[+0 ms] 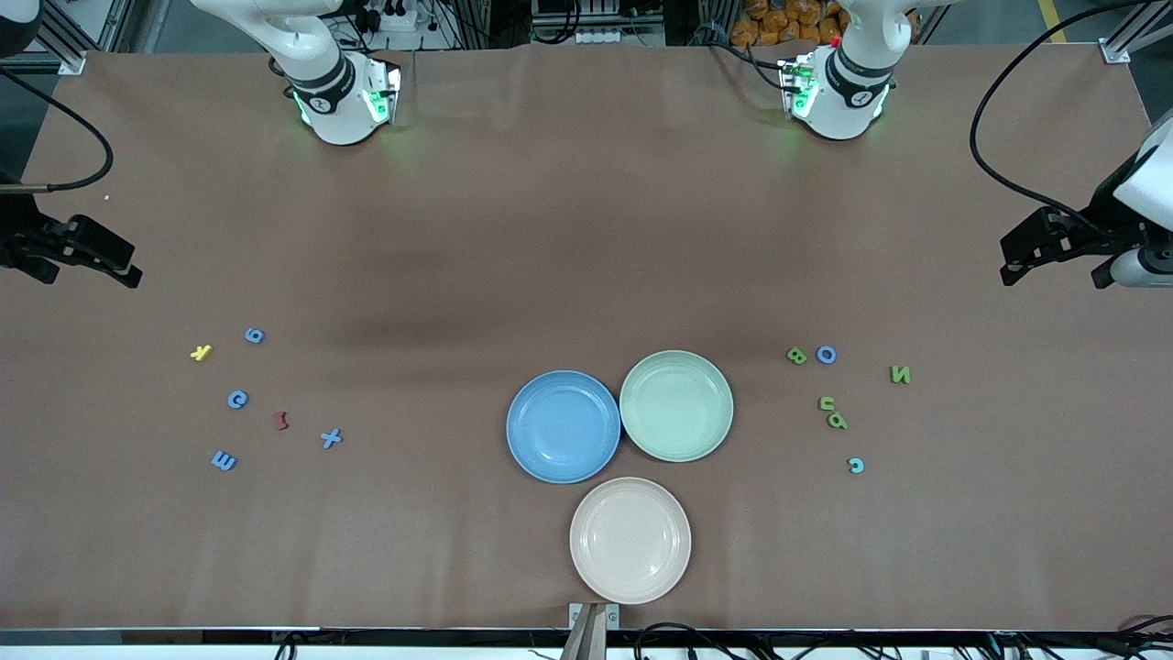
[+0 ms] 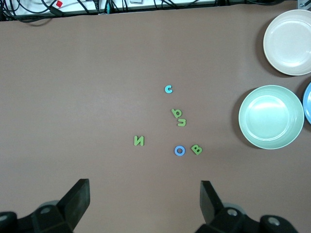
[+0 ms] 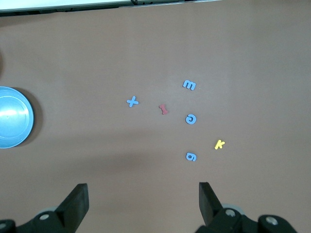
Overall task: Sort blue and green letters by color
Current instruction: 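Reach the left gripper to green N while the right gripper reaches blue x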
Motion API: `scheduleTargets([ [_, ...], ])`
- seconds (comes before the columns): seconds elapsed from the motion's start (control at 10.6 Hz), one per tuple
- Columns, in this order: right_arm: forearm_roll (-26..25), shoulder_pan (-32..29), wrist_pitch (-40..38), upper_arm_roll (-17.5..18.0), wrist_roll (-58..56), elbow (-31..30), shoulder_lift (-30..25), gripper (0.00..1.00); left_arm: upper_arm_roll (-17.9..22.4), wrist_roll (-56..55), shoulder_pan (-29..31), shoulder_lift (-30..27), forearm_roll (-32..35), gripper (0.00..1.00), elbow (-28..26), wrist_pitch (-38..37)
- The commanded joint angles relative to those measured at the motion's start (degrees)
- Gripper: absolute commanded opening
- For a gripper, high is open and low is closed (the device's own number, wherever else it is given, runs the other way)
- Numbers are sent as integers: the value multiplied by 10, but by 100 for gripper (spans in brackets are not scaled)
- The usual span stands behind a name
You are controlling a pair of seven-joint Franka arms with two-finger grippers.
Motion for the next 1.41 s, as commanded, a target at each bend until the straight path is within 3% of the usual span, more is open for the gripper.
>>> scheduleTargets([
  [0.0, 8, -5, -2, 4, -2, 9, 3, 100, -2, 12, 5, -12, 1, 100, 0, -5],
  [0.38, 8, -5, -2, 4, -2, 9, 4, 100, 1, 17, 21, 9, -7, 100, -36, 7],
  [0.75, 9, -9, -2, 4, -2, 8, 5, 100, 3, 78, 41, 31, 0, 100, -176, 153],
  [1.13, 5, -8, -1, 4, -4, 6, 43, 100, 6, 78, 58, 129, 20, 100, -243, 309],
  [1.32, -1, -12, 25, 4, -4, 7, 63, 100, 6, 78, 65, 180, 31, 100, -253, 346],
])
